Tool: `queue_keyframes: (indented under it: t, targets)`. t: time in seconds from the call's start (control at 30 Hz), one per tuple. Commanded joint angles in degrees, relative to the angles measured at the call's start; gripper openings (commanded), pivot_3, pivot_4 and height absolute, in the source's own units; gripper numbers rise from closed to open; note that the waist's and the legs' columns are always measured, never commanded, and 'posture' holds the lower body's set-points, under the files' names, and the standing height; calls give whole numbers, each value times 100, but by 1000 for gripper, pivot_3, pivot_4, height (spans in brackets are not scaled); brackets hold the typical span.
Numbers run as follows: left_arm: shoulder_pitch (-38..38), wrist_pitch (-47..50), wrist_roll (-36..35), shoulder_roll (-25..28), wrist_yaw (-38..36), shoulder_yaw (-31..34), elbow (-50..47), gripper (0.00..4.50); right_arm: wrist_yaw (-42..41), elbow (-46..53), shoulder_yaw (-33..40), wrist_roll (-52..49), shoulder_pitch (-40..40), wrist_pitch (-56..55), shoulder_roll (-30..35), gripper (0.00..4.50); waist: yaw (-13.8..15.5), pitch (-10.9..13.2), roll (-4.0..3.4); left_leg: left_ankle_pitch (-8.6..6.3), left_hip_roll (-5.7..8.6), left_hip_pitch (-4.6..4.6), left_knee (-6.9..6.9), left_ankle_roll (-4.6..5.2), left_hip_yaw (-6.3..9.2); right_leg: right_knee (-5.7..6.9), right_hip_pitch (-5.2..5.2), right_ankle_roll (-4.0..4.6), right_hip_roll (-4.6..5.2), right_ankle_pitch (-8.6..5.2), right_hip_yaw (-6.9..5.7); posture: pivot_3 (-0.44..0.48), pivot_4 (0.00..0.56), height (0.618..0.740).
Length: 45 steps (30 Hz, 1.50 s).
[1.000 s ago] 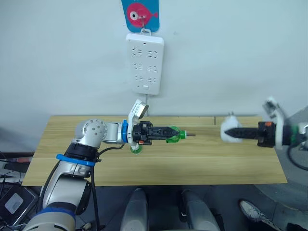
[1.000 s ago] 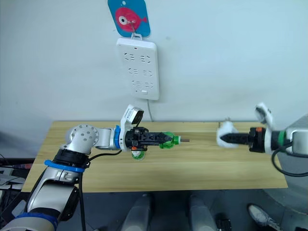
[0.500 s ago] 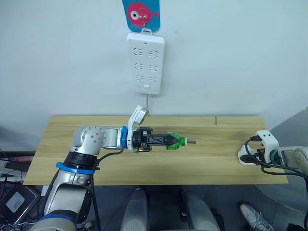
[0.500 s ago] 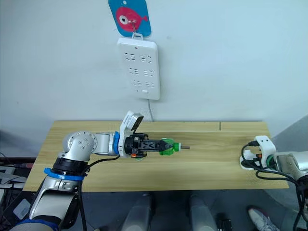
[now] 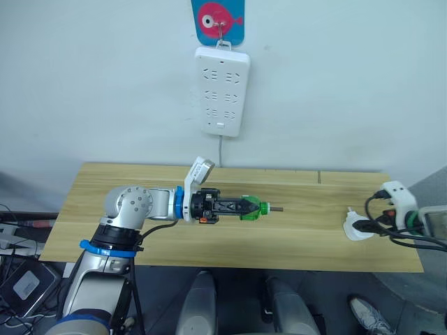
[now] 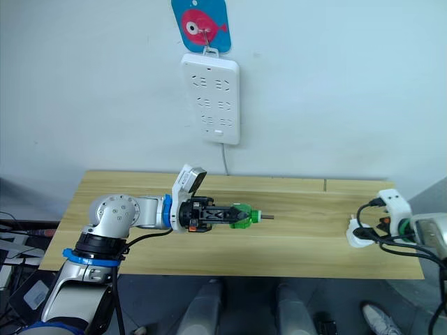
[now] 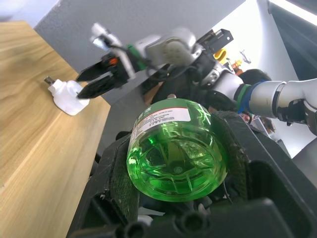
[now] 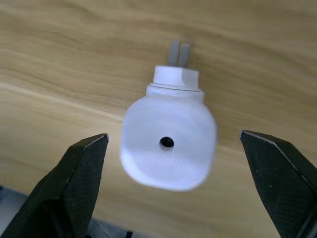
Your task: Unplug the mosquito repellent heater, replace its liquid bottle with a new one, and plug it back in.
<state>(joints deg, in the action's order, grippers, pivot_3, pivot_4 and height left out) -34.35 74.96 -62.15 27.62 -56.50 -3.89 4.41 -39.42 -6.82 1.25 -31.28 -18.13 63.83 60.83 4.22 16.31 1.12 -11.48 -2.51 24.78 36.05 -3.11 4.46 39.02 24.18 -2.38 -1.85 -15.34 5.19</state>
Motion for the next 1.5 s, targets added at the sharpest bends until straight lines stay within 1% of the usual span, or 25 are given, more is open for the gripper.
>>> queue_keyframes:
  t: [0.03,0.07,0.1,0.13,0.17,0.23,0.27,0.3,0.33,0.37,0.4,0.47,0.53,0.6,0.73,0.8,0.83,0.93,0.97,1.0,1.03,1.07,1.27,1.3,1.5]
  targets:
    - [153,-827,387,-90,-223,68,-437,2267,146,1253,1280,-707,78,888,-106,4471,-1,-1,0,0,0,0,0,0,0,1,0,0,0,0,0,241,251,740]
    - [278,-1396,706,-143,-307,-28,-673,2267,222,1588,1753,-1076,16,1328,-370,4471,-8,-1,0,1,-2,-1,0,-1,1,1,-1,0,-1,0,-1,237,249,740]
    - [377,-2015,1017,-325,-234,-41,-862,2267,257,1930,2294,-1534,-75,1871,-709,4471,-3,-3,0,2,-6,-1,-1,-4,1,0,-2,4,-1,2,0,233,247,740]
    - [439,-2477,1256,-494,-126,-30,-975,2267,290,2202,2746,-1895,-156,2332,-1022,4471,14,-3,0,4,-6,-4,-2,-8,1,0,-5,26,-1,16,-1,229,244,740]
    - [473,-2978,1521,-680,-40,-29,-1056,2267,447,2385,3213,-2449,-204,2641,-1379,4471,42,-3,0,7,-6,-3,-3,-13,4,-2,-6,26,0,16,-4,227,242,740]
    - [537,-4231,2327,-935,-17,-227,-1149,2267,1229,2430,3978,-3814,-239,2855,-2088,4471,74,-4,4,10,-5,-2,-1,-18,5,-3,-7,26,0,18,-6,222,241,740]
    - [572,-4976,2798,-1030,-45,-359,-1138,2267,2152,2422,3964,-5036,48,2321,-2184,4471,123,-5,2,11,-2,0,0,-19,9,-6,-11,27,1,19,-9,216,241,740]
    - [543,-5472,3096,-1212,114,-391,-1090,2267,3219,2600,3693,-6353,421,1430,-2248,4471,145,-6,0,10,8,2,0,-19,6,-8,-10,25,7,21,-4,213,240,740]
    - [492,-5829,3329,-1366,302,-399,-1015,2267,4057,2811,3401,-7348,706,662,-2269,4471,196,-6,0,10,11,2,0,-18,1,-8,-11,25,14,21,-1,213,240,740]
    - [433,-6181,3565,-1497,474,-407,-922,2267,4665,3096,3135,-7929,857,14,-2396,4471,199,-5,2,9,17,4,-4,-17,0,-12,-10,24,27,20,3,209,240,740]
    - [369,-6449,3753,-1594,566,-439,-845,2267,5139,3431,2879,-8135,856,-529,-2654,4471,183,-5,3,8,25,7,0,-15,-6,-14,-9,22,30,19,8,207,242,740]
    - [257,-6919,4103,-1736,691,-516,-669,2267,6059,4000,2355,-8172,682,-1453,-3163,4471,101,-4,4,8,33,8,3,-15,-24,-15,-4,-3,35,27,35,210,241,740]
    - [239,-7073,4166,-1845,665,-597,-663,2267,6959,4389,1808,-8172,442,-2163,-3516,4471,15,-4,4,9,38,10,5,-15,-28,-21,-4,-47,37,22,42,210,241,740]
    - [264,-7217,4207,-1902,618,-652,-687,2267,7520,4608,1457,-8172,264,-2661,-3735,4471,-35,-5,4,10,43,10,6,-16,-29,-23,-5,-56,42,28,44,210,241,740]
    - [266,-7240,4192,-2045,707,-723,-788,2267,8068,4687,945,-8172,68,-3144,-3801,4471,-102,-6,4,12,46,10,5,-15,-18,-17,-4,-55,46,28,35,208,237,740]
    - [288,-7284,4211,-2062,706,-774,-826,2267,8202,4694,817,-8172,14,-3335,-3806,4471,-105,-6,4,12,49,11,4,-14,-13,-15,-5,-46,49,32,31,208,237,740]
    - [303,-7289,4214,-2063,700,-789,-833,2267,8253,4701,768,-8172,-7,-3414,-3799,4471,-111,-6,3,12,50,11,3,-14,-13,-15,-4,-28,50,42,31,208,237,740]
    - [324,-7290,4222,-2053,685,-812,-831,2267,8350,4732,696,-8172,-58,-3642,-3826,4471,-130,-6,4,12,54,11,2,-14,-13,-15,-4,-27,54,42,31,207,241,740]
    - [335,-7309,4238,-2047,684,-816,-817,2267,8402,4752,693,-8172,-61,-3730,-3831,4116,-133,-6,4,12,55,10,2,-14,-13,-15,-4,-27,54,42,31,207,241,740]
    - [343,-7311,4241,-2043,687,-817,-810,2267,8441,4777,689,-8172,-55,-3808,-3849,3910,-134,-6,3,12,56,10,2,-14,-13,-15,-4,-27,55,42,31,207,241,740]
    - [353,-7287,4231,-2046,708,-812,-812,2267,8455,4809,685,-8172,-42,-3865,-3865,3516,-133,-6,3,13,57,10,2,-13,-12,-14,-4,-27,55,42,31,207,241,740]
    - [347,-7255,4217,-2053,732,-804,-813,2267,8456,4835,671,-8172,-17,-3873,-3842,3224,-134,-6,4,13,58,10,3,-12,-11,-14,-5,-27,56,42,31,200,246,740]
    - [327,-7326,4279,-2084,750,-892,-836,2267,8407,4948,521,-8172,12,-3889,-3823,969,-144,-6,3,14,61,11,2,-11,-11,-14,-5,-26,60,41,31,200,246,740]
    - [318,-7335,4285,-2096,756,-902,-831,2267,8406,4942,499,-8172,1,-3892,-3819,792,-148,-6,3,14,61,10,3,-11,-11,-14,-4,-26,60,41,31,200,246,740]
    - [295,-7329,4318,-2121,777,-940,-808,2267,8377,4909,382,-8172,-69,-3911,-3833,802,-150,-6,3,15,63,10,2,-9,-10,-14,-5,-26,61,41,31,205,248,740]
